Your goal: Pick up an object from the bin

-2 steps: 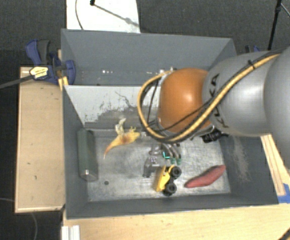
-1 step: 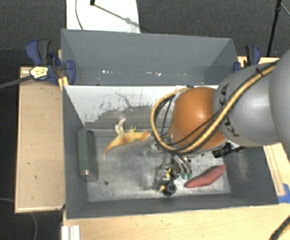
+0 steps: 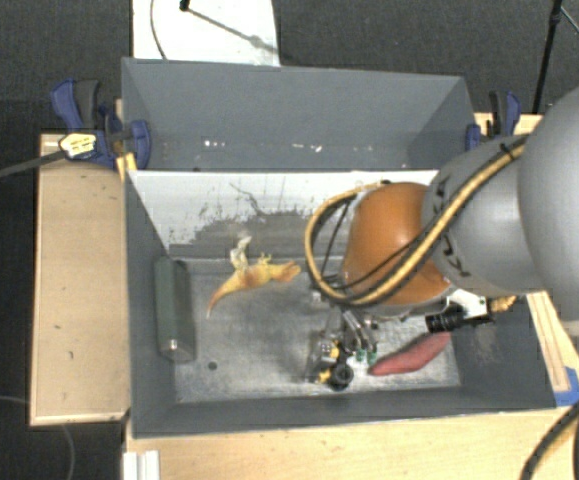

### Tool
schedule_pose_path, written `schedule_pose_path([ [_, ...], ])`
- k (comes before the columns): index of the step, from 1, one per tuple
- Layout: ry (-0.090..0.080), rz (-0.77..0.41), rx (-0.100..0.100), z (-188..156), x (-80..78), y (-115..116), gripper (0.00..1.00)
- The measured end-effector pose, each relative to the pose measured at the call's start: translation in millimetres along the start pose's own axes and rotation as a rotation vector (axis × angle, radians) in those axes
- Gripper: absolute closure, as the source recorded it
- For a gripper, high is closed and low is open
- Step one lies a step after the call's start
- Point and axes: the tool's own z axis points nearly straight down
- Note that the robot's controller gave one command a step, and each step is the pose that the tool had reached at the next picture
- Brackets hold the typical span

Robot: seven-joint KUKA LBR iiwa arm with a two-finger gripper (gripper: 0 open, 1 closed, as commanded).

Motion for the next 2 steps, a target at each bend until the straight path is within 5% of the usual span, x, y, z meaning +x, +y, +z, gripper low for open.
schedule_pose_path([
  [1,-0.008,-0.357,-0.002,8.6,16.7,-22.6,1.0],
  [2,-0.012,-0.351,-0.003,9.0,15.8,-22.8,0.0],
])
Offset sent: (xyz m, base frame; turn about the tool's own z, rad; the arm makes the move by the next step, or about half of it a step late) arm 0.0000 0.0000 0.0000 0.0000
